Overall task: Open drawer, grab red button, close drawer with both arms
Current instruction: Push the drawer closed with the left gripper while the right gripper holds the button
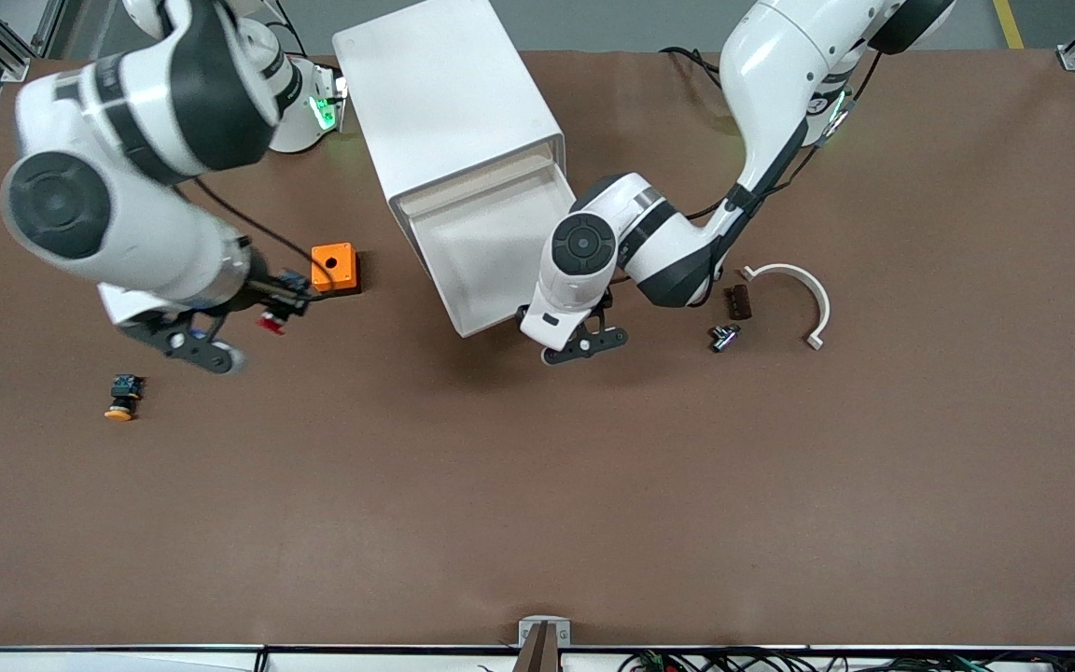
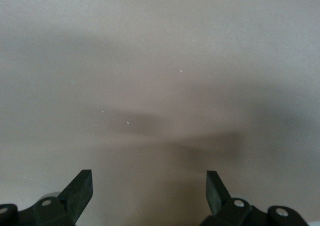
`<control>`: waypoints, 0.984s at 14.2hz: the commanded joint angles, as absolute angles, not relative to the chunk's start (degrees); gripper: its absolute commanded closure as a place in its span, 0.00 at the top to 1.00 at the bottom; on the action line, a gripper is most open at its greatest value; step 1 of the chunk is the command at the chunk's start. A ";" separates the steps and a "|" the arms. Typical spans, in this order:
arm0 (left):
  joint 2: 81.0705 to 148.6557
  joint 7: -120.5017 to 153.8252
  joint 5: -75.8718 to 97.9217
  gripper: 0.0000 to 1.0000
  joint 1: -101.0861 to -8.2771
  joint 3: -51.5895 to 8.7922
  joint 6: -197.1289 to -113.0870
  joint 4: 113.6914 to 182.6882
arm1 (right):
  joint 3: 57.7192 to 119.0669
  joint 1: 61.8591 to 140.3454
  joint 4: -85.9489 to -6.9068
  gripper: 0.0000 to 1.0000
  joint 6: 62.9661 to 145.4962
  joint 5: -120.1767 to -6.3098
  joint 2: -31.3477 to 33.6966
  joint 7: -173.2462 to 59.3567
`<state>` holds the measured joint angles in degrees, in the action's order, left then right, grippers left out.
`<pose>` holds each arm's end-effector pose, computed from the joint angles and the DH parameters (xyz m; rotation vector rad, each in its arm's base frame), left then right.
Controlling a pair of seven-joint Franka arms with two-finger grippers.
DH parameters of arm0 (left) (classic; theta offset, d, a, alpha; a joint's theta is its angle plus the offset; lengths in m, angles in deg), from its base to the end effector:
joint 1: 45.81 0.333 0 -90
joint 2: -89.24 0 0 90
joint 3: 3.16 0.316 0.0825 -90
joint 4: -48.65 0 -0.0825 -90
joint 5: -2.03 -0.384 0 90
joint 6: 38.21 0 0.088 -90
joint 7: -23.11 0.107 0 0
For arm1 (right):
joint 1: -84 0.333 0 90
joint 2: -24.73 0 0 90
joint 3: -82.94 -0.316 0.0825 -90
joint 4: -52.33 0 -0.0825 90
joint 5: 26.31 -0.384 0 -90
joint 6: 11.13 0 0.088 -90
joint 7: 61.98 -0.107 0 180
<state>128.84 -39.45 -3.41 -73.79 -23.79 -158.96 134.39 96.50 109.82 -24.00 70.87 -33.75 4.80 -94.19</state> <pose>0.5020 -0.4985 0.2788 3.0531 0.4077 -0.2192 0.6101 0.1726 0.5216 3.0292 -0.5224 -0.3713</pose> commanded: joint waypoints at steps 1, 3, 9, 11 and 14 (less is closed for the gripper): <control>128.70 -40.96 -3.77 1.00 -75.25 -23.64 -160.11 134.70 | 95.34 104.06 -26.85 0.00 71.40 -32.82 5.13 -83.45; 128.62 -41.05 -2.98 1.00 -75.69 -24.42 -160.11 135.14 | 95.34 101.85 -29.22 0.00 74.55 -30.02 4.95 -79.31; 128.35 -45.69 0.72 1.00 -79.02 -26.45 -160.73 134.87 | 95.34 95.79 -38.89 0.00 88.96 -26.75 3.81 -65.16; 128.44 -47.72 0.45 1.00 -80.60 -26.45 -160.90 134.87 | 95.34 94.47 -41.00 0.00 93.53 -25.35 2.32 -61.55; 128.27 -51.93 0.28 1.00 -82.63 -26.54 -161.08 135.14 | 95.34 92.97 -45.21 0.00 100.38 -23.85 0.73 -58.47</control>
<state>128.90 -49.35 -0.19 -81.58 -26.53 -160.30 134.60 96.38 94.21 -42.28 96.95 -25.39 0.50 -60.41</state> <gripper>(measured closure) 0.000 0.555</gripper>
